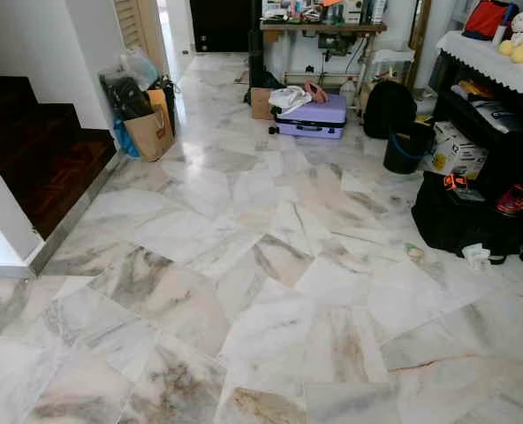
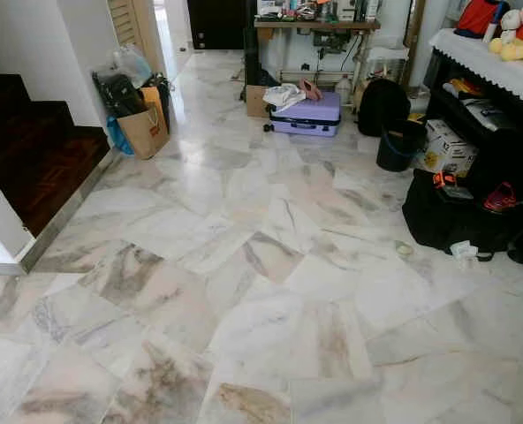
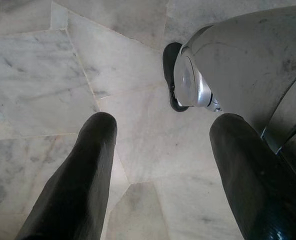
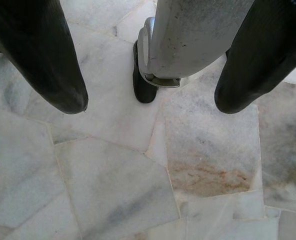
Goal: Hang hanger
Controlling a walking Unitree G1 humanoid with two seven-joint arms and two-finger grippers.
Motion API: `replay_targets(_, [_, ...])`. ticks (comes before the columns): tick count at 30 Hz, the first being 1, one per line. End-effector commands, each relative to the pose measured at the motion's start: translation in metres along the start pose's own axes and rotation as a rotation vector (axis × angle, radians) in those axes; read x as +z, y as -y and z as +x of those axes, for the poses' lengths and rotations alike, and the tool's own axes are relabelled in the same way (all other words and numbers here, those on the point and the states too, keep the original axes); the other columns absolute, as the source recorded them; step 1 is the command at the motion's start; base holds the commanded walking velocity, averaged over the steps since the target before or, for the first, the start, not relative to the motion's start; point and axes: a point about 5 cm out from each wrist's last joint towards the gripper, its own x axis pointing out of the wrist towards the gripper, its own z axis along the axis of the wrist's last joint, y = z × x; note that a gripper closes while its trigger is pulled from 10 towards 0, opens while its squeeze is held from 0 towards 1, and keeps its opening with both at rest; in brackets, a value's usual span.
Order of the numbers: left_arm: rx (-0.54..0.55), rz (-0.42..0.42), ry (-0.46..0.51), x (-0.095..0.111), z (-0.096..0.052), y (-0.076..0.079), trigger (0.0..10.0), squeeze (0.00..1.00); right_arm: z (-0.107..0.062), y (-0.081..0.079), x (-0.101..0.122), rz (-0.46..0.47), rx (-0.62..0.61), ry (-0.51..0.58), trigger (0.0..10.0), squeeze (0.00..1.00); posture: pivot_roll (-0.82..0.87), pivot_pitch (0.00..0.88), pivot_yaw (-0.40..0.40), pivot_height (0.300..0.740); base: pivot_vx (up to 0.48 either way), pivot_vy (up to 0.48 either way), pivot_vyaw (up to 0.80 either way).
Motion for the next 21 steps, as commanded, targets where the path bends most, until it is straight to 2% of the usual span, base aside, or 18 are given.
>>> replay_targets(1, [0.055,-0.184,0.205,0.070,-0.002,-0.038,10.0,0.00,0.006,-0.025,0.076,0.035,0.279,0.169,10.0,0.00,0.12,0.047,-0.007,0.740,0.000,0.000,0.00])
replay_targets(4, [0.077,-0.190,0.196,0.064,-0.005,-0.050,10.0,0.00,0.006,-0.024,0.076,0.069,0.277,0.179,10.0,0.00,0.11,0.057,0.005,0.740,0.000,0.000,0.00])
replay_targets(8, [0.053,-0.177,0.202,0.068,-0.002,-0.040,10.0,0.00,0.006,-0.021,0.069,0.091,0.266,0.169,10.0,0.00,0.10,0.074,0.007,0.740,0.000,0.000,0.00])
replay_targets(14, [0.034,-0.141,0.204,0.073,-0.001,-0.032,10.0,0.00,0.005,-0.020,0.057,0.086,0.249,0.144,10.0,0.00,0.09,0.098,0.005,0.740,0.000,0.000,0.00])
replay_targets(16, [0.028,-0.130,0.211,0.077,0.000,-0.030,10.0,0.00,0.005,-0.012,0.073,0.079,0.243,0.166,10.0,0.00,0.09,0.104,0.001,0.740,0.000,0.000,0.00])
replay_targets(21, [0.023,-0.114,0.205,0.075,0.000,-0.030,10.0,0.00,0.005,-0.008,0.079,0.040,0.236,0.162,10.0,0.00,0.10,0.105,0.004,0.740,0.000,0.000,0.00])
